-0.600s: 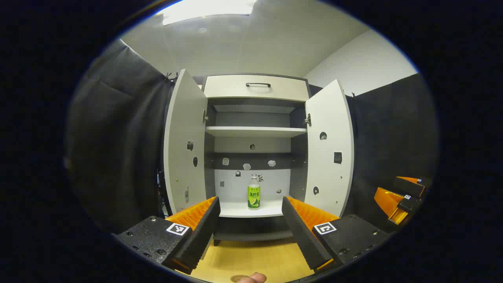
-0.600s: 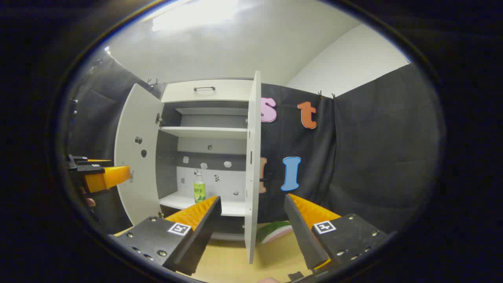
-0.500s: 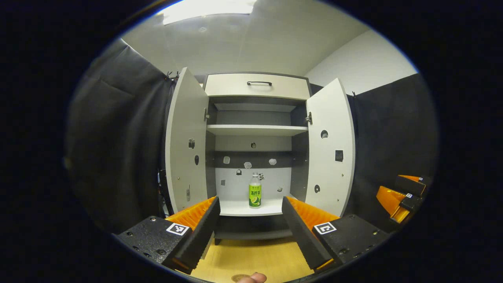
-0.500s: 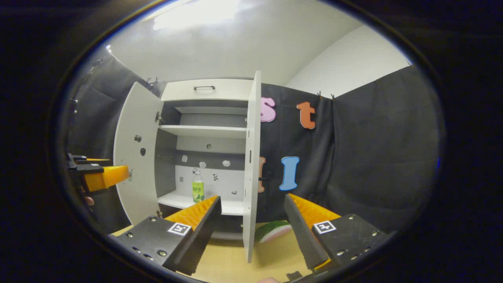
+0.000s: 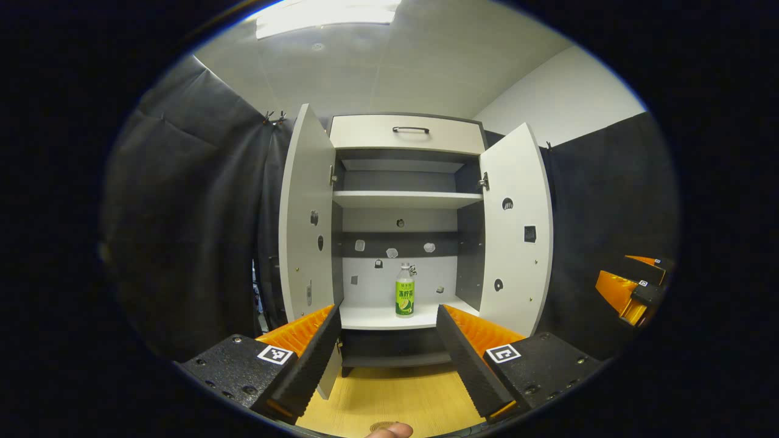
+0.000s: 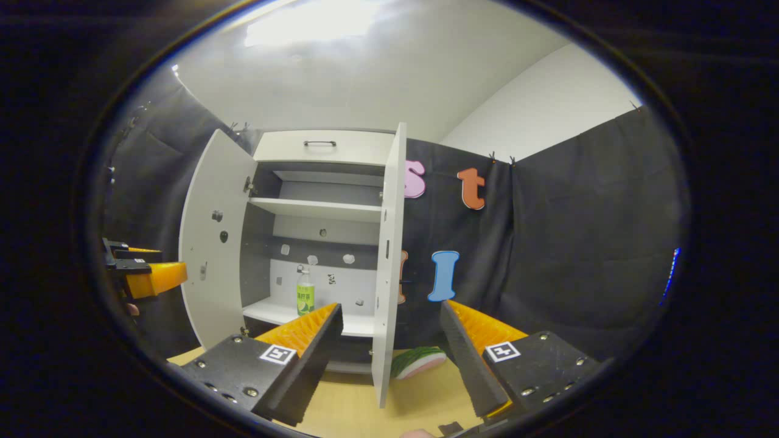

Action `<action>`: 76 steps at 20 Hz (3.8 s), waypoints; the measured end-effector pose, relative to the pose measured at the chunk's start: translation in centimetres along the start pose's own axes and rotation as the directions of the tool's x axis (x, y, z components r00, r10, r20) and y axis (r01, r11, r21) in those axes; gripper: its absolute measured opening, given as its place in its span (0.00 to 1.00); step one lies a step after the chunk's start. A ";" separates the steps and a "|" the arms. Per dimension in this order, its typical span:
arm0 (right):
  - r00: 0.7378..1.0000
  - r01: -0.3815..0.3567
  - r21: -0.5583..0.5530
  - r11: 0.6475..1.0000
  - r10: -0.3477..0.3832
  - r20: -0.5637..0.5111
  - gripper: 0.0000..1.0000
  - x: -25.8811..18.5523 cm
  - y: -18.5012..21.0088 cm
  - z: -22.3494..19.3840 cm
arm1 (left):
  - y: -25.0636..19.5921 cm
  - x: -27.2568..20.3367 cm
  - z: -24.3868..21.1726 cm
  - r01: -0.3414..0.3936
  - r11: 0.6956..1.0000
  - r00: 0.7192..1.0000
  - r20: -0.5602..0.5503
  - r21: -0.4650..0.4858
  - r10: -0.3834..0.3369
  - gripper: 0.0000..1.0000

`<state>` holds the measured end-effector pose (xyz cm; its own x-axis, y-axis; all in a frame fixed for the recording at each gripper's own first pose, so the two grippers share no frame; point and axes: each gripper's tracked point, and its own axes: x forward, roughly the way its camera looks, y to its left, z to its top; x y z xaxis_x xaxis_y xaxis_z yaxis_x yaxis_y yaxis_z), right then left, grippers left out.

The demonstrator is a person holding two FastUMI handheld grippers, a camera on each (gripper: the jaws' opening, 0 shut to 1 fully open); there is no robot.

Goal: Grasp the bottle in the cabinet with the left hand and place it on the coaster, then close the right door with the right hand and the left door with the left hand.

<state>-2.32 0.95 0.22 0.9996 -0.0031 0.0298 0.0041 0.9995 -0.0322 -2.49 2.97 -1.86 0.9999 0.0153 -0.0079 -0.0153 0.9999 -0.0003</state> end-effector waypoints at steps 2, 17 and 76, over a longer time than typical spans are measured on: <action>1.000 -0.020 0.003 1.000 0.020 -0.006 0.97 0.2 0.7 -0.2 | -0.1 0.1 -0.5 -0.003 1.000 1.000 -0.016 -0.009 0.003 1.00; 0.986 -0.165 0.081 0.983 0.167 -0.014 0.97 5.1 0.6 -0.4 | -0.6 1.3 2.3 -0.157 0.987 0.986 0.065 0.032 0.154 0.99; 0.981 -0.174 0.138 0.975 0.184 -0.066 0.96 4.0 3.9 -1.8 | -0.3 29.0 -9.7 -0.018 0.995 0.998 -0.061 -0.096 0.012 0.80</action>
<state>1.76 4.77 -1.58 0.9830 0.1788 -0.0422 -0.1738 0.9795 0.1016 26.40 3.09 -11.79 0.9972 0.0276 -0.0693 -0.0343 0.9947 -0.0966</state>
